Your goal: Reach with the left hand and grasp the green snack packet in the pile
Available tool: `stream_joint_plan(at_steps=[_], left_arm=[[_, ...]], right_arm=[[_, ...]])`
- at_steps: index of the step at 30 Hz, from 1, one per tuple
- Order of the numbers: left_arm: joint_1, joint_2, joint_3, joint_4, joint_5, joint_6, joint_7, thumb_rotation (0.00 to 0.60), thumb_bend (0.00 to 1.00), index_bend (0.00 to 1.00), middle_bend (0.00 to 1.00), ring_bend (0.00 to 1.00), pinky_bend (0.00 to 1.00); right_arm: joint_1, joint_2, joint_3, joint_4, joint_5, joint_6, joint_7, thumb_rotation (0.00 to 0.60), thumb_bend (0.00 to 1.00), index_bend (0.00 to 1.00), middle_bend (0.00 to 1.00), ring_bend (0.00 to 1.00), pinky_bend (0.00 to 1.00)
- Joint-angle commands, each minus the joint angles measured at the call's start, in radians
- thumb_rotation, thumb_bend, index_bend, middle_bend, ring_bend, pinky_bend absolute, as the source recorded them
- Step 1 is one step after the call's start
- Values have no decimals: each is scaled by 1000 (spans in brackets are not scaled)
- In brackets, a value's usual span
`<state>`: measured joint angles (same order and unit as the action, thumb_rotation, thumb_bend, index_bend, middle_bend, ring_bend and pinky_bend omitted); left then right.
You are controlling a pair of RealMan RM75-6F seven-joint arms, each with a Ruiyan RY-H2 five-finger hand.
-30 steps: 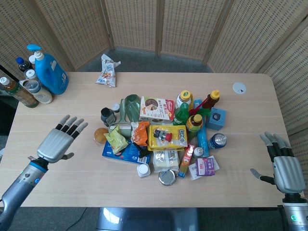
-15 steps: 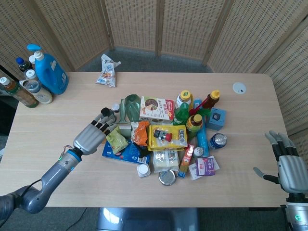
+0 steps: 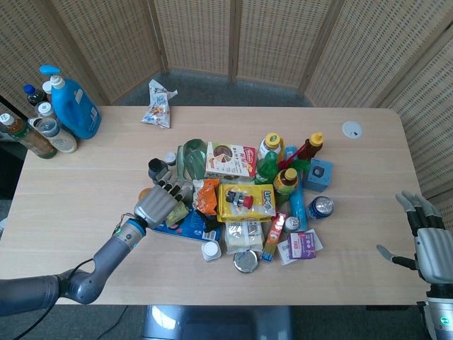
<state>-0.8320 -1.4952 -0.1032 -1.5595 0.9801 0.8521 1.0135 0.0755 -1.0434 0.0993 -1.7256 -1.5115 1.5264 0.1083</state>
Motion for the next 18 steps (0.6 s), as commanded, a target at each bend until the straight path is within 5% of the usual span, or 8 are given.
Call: stream_joint_plan(at_steps=[1,3,5,7,11,18], left_arm=[[-22,-28,10,23,-27,10,5,600,0,43,0,0,38],[-29,-40,17,39,-28,18,2,600,0,134,15,33,229],[-34,-53,27,53,-40,28,14,600,0,308,177,225,525],[-41,-69,36,64,-52,43,30,600,0,449,357,387,642],[-39,-80,41,62,-21,91,14,600,0,664,630,617,797],[-21,4,29,-41,48,168,-46,600,0,735,704,682,838]], right_arm=[[-1,5,0,1,-2,1,17,600,0,0,0,0,0],[-1,7,1,2,-4,3,27,600,0,0,0,0,0],[-2,9,1,4,-9,6,34,600,0,0,0,0,0],[-3,11,1,4,-15,12,42,600,0,0,0,0,0],[-7,15,2,5,-20,21,60,600,0,0,0,0,0],[-7,16,-1,4,-25,21,59,600,0,0,0,0,0]])
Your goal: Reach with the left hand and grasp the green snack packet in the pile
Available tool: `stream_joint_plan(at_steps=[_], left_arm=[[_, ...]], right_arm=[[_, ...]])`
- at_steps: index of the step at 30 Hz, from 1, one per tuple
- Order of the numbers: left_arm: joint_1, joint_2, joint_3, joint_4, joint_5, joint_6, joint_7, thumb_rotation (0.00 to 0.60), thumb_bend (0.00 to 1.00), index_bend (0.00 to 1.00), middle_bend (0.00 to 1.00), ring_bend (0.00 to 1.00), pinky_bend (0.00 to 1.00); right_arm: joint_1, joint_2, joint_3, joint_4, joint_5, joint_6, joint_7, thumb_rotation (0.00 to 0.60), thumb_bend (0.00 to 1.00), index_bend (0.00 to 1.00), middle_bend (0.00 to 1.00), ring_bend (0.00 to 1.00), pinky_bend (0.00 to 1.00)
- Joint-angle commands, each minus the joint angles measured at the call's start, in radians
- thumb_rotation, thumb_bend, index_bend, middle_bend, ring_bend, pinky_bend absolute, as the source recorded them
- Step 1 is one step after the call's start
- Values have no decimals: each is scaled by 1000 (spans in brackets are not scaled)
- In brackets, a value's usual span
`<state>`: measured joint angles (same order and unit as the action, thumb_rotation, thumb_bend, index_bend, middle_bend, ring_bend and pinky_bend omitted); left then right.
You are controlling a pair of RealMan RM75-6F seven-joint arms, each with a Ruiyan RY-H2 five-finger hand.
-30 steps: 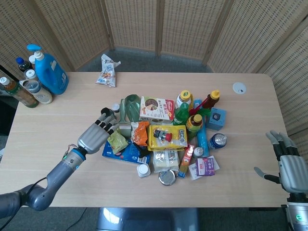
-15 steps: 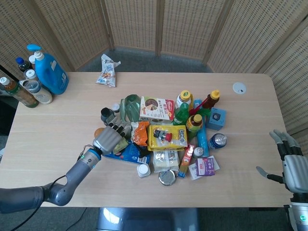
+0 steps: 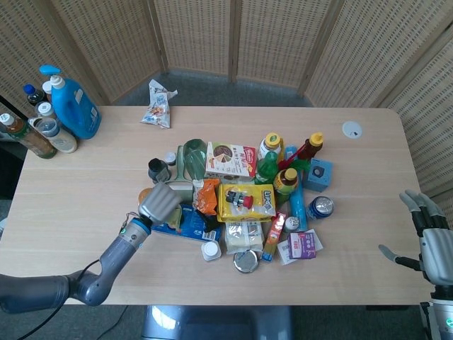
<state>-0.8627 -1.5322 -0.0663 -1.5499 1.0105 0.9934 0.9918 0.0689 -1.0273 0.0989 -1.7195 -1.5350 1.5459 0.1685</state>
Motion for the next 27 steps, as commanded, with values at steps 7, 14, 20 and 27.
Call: stream_joint_plan(at_steps=[7,14,20,27], left_arm=[[24,194,-40,-238,62,105,-44,600,0,730,700,681,839],[27,326,-68,-390,79,161,-5,600,0,725,690,681,838],[23,367,-83,-447,66,181,9,600,0,723,670,676,837],[16,361,-78,-440,46,181,12,600,0,725,672,675,838]], right_arm=[[-3,3,-3,-11,-10,9,-4,600,0,0,0,0,0],[-5,5,-5,-21,-19,14,-12,600,0,0,0,0,0],[-8,9,-4,-26,-20,21,-9,600,0,0,0,0,0],[-7,11,-2,-24,-17,19,-1,600,0,0,0,0,0]])
